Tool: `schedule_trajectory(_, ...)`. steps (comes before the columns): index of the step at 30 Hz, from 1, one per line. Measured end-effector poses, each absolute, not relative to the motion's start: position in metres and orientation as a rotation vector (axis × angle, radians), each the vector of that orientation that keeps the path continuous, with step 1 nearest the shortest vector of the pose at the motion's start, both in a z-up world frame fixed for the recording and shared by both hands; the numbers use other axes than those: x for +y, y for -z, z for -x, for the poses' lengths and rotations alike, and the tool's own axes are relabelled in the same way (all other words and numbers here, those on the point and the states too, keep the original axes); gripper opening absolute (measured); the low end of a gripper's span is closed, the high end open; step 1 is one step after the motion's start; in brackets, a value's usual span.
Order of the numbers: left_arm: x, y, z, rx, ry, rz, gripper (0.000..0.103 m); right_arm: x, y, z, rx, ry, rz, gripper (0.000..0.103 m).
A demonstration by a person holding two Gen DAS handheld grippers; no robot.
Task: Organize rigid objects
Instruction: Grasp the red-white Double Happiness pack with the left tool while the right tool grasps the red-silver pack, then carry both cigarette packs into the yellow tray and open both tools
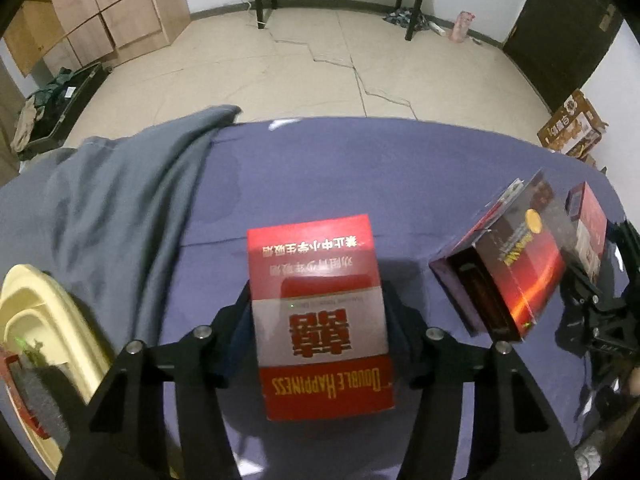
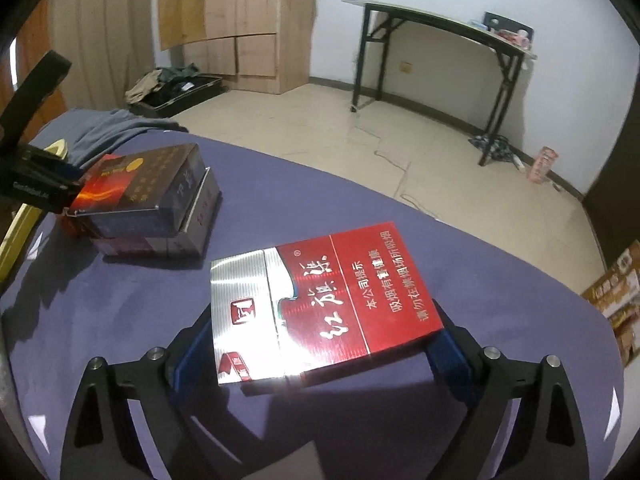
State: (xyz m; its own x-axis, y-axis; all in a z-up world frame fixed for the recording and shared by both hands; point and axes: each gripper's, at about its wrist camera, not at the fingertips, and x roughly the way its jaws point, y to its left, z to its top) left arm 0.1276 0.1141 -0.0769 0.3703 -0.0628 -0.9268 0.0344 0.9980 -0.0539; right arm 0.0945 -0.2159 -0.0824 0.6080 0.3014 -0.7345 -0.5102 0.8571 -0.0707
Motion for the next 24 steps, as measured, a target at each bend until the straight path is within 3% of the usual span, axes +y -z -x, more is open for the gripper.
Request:
schedule_trajectory(8,0.193,-0.026,-0.093,1.047,0.058,0.068,0.059,-0.197,0.022,-0.052,0.671,-0.461,0.200,0.094)
schedule_trajectory(14,0.295,-0.074,-0.047,1.021,-0.057,-0.015,0.059,-0.106,-0.051,0.015,0.537,-0.630,0.321,0.095)
schedule_trajectory(19,0.361,-0.058,0.008,1.059,-0.129,0.023,0.059,0.001,-0.069,0.039,0.594,-0.794,0.307,0.095)
schedule_trajectory(24,0.376,-0.007,0.061,1.114,-0.124,0.051,0.059,0.103,-0.041,0.046,0.690,-0.869,0.392,0.095)
